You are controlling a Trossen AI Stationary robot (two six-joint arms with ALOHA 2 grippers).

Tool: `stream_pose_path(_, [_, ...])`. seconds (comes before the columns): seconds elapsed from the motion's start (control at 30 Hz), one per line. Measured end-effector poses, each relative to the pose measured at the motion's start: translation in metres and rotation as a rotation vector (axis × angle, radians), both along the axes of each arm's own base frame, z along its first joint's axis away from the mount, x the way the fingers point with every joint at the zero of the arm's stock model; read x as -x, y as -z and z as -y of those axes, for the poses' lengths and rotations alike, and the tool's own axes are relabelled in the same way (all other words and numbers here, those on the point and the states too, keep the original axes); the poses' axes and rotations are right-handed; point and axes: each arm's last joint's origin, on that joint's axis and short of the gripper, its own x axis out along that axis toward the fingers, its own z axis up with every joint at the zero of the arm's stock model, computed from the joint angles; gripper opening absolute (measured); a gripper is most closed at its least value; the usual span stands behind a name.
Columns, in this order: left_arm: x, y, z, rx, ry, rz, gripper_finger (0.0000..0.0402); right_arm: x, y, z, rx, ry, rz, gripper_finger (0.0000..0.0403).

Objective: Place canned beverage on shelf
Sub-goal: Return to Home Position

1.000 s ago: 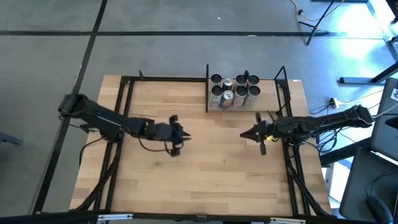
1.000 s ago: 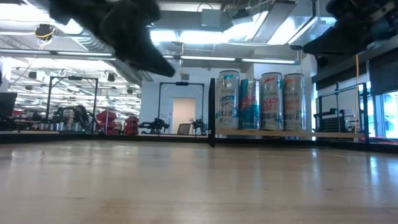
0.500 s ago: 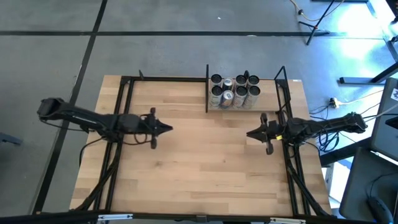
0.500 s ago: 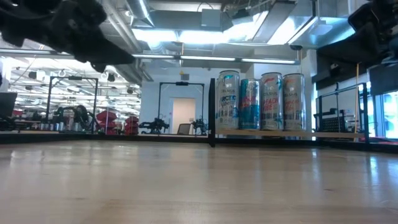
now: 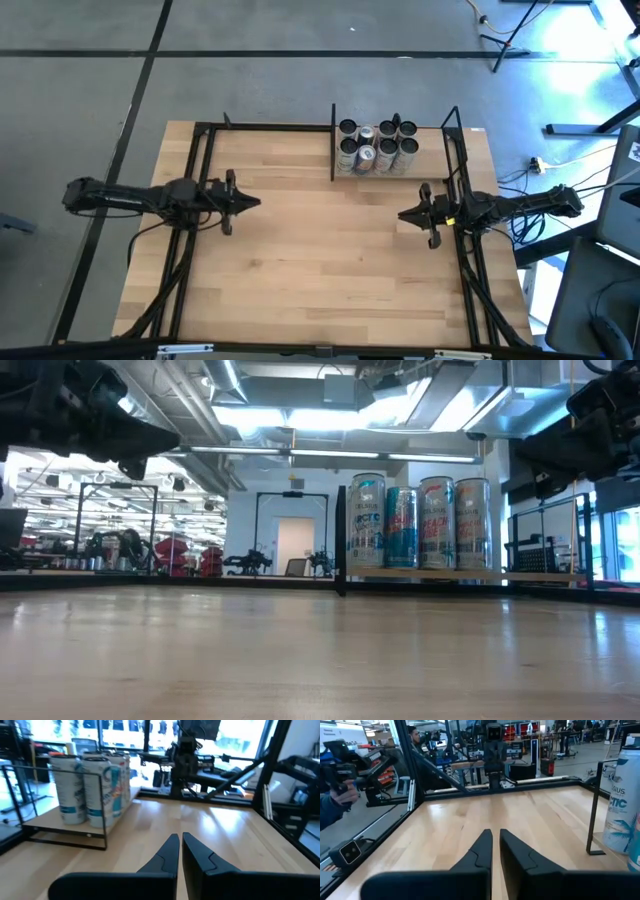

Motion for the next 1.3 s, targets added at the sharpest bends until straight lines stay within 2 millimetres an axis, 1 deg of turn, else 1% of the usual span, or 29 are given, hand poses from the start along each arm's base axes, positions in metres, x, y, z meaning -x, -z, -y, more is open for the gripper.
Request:
stream_pose_path(0.2, [0.015,-0.001,-0.004,0.028,-0.071,0.043,0.0,0.0,-0.001,0.0,-0.002,0.0,0.005,0.0021])
stream_pose_path(0.3, [0.024,-0.002,-0.005,0.049,-0.1,0.048,0.0,0.0,0.0,0.0,-0.001,0.0,-0.003,0.0021])
stream_pose_path(0.37, [0.028,0.001,-0.006,0.065,-0.139,0.029,0.0,0.0,0.001,0.0,-0.001,0.001,-0.012,0.0021])
stream_pose_path(0.47, [0.028,0.006,-0.007,0.087,-0.196,-0.011,0.0,0.0,0.002,0.0,-0.01,0.002,-0.017,0.0021])
stream_pose_path(0.53, [0.026,0.01,-0.008,0.093,-0.204,0.006,0.0,0.0,0.002,0.0,-0.02,0.009,-0.02,0.0021])
stream_pose_path(0.67, [0.024,0.01,-0.006,0.07,-0.147,0.059,0.0,0.0,0.003,0.0,-0.018,0.01,-0.034,0.0021])
stream_pose_path(0.8, [0.022,0.012,-0.004,0.021,-0.067,0.053,0.0,0.0,0.004,0.0,-0.016,0.01,-0.047,0.0021])
stream_pose_path(0.93, [0.022,0.012,-0.004,0.021,-0.068,0.054,0.0,0.0,0.007,0.0,-0.011,0.01,-0.071,0.0021])
stream_pose_path(1.3, [0.022,0.012,-0.004,0.02,-0.069,0.053,0.0,0.0,0.007,0.0,-0.012,0.01,-0.07,0.0021])
